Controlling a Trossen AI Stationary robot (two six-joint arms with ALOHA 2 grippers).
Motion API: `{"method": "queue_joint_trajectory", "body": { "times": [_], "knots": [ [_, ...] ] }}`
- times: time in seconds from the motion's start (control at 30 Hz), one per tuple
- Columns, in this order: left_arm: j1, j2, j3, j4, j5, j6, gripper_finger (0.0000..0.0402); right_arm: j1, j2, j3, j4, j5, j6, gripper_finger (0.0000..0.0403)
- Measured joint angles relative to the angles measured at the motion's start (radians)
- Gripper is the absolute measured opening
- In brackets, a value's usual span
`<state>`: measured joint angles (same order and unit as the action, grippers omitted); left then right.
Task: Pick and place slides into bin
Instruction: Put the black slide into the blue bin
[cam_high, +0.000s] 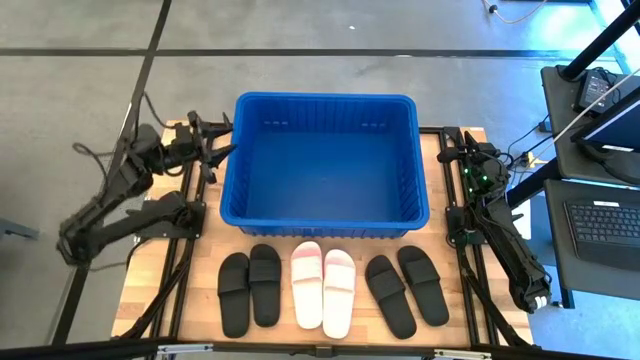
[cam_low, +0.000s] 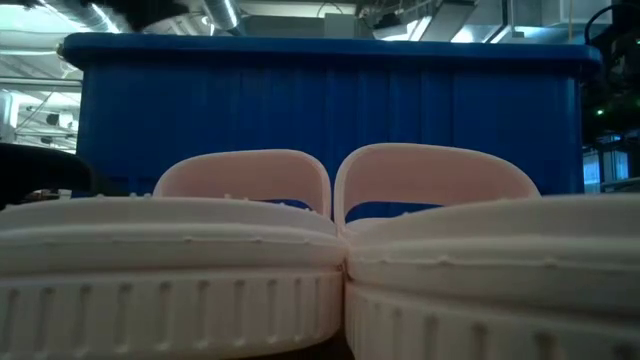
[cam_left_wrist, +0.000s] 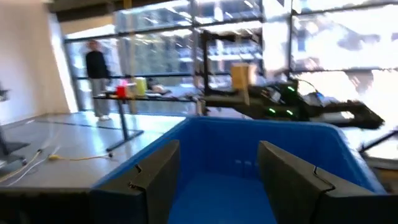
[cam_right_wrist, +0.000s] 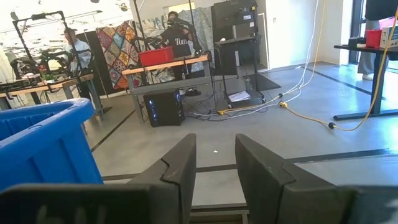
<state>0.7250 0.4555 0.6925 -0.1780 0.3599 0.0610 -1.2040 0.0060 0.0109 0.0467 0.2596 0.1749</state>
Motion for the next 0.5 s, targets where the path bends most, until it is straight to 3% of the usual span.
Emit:
{"method": "queue_joint_trajectory", "body": {
  "times": [0.13,0.23,0.5],
  "knots": [
    [-0.125,0.162,0.178,-0.112,-0.018,0.099,0.0209,0.0,0.0,0.0,0.0,0.0,0.0,0.0113],
    [-0.249,0.273,0.285,-0.152,-0.089,0.151,0.0209,0.0,0.0,0.0,0.0,0.0,-0.001,0.0113],
    [-0.634,0.53,0.517,-0.328,-0.461,0.2,0.0209,0.0,0.0,0.0,0.0,0.0,0.0,0.0113]
  ]
}}
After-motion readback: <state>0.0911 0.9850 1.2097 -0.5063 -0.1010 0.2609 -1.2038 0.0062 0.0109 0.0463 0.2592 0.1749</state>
